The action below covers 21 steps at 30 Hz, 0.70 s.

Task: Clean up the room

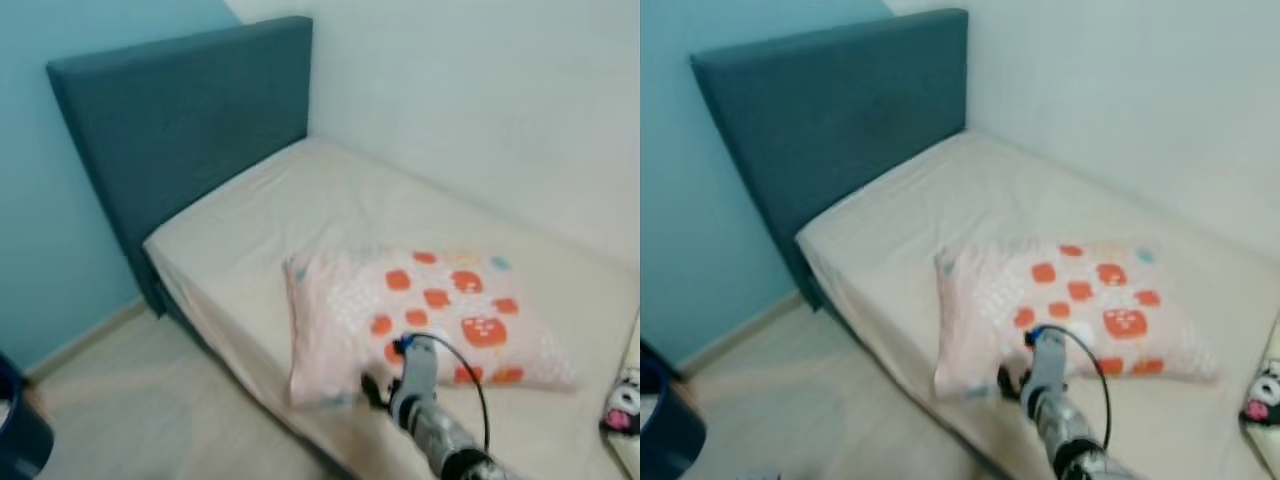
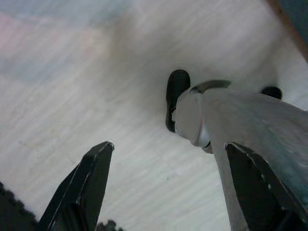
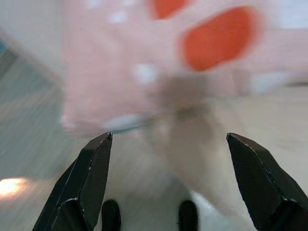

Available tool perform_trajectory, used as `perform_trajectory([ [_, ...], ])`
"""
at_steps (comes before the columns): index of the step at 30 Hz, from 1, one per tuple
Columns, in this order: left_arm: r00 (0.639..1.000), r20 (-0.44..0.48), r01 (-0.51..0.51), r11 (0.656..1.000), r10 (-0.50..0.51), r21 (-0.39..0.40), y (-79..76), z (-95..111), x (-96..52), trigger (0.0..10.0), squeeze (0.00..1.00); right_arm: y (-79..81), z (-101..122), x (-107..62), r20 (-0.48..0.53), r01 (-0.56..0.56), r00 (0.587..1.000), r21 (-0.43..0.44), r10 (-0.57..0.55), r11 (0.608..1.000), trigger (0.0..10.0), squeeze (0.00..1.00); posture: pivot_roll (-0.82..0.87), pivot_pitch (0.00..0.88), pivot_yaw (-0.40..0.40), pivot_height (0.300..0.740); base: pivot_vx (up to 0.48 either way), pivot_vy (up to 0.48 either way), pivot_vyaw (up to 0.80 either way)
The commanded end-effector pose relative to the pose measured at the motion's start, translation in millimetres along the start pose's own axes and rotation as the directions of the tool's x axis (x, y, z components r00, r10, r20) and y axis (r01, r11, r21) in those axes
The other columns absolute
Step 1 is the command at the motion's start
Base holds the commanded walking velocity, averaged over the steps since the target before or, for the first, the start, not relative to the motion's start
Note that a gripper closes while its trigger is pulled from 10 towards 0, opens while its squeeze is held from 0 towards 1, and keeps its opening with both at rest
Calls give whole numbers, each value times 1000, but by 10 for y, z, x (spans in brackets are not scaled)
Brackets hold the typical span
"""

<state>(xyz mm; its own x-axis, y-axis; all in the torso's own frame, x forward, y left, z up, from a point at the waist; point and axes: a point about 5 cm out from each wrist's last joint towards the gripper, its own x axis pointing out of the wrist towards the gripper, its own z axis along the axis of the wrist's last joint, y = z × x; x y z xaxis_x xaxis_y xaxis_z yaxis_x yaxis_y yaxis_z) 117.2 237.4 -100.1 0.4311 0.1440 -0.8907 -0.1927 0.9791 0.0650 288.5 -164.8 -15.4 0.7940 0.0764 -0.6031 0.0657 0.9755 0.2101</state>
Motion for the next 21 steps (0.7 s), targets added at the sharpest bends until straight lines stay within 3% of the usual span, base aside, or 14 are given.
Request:
perform_trajectory([
  [1,1000,-8,-5,1000,5,-4,1,-28,-4,10000,0,37,17,10,13,12,1000,29,-12,1000,10000,0,12,88,-87,740,0,0,0],
  [8,1000,-3,7,1000,-7,6,-58,-14,5,10000,0,22,123,19,67,24,997,102,-30,995,10000,0,11,94,-84,740,0,0,0],
  [11,1000,-3,5,1000,-5,3,-80,9,12,10000,0,32,175,23,91,-6,996,137,-7,991,10000,0,10,94,-81,740,0,-477,0],
  [14,1000,1,0,1000,0,2,-81,23,14,10000,0,31,177,24,88,-8,996,131,-3,991,10000,0,10,93,-80,740,0,-425,0],
  [21,1000,10,-5,1000,5,-9,-61,45,14,10000,0,12,213,24,102,-11,995,157,-6,988,10000,0,10,92,-78,740,0,0,0],
])
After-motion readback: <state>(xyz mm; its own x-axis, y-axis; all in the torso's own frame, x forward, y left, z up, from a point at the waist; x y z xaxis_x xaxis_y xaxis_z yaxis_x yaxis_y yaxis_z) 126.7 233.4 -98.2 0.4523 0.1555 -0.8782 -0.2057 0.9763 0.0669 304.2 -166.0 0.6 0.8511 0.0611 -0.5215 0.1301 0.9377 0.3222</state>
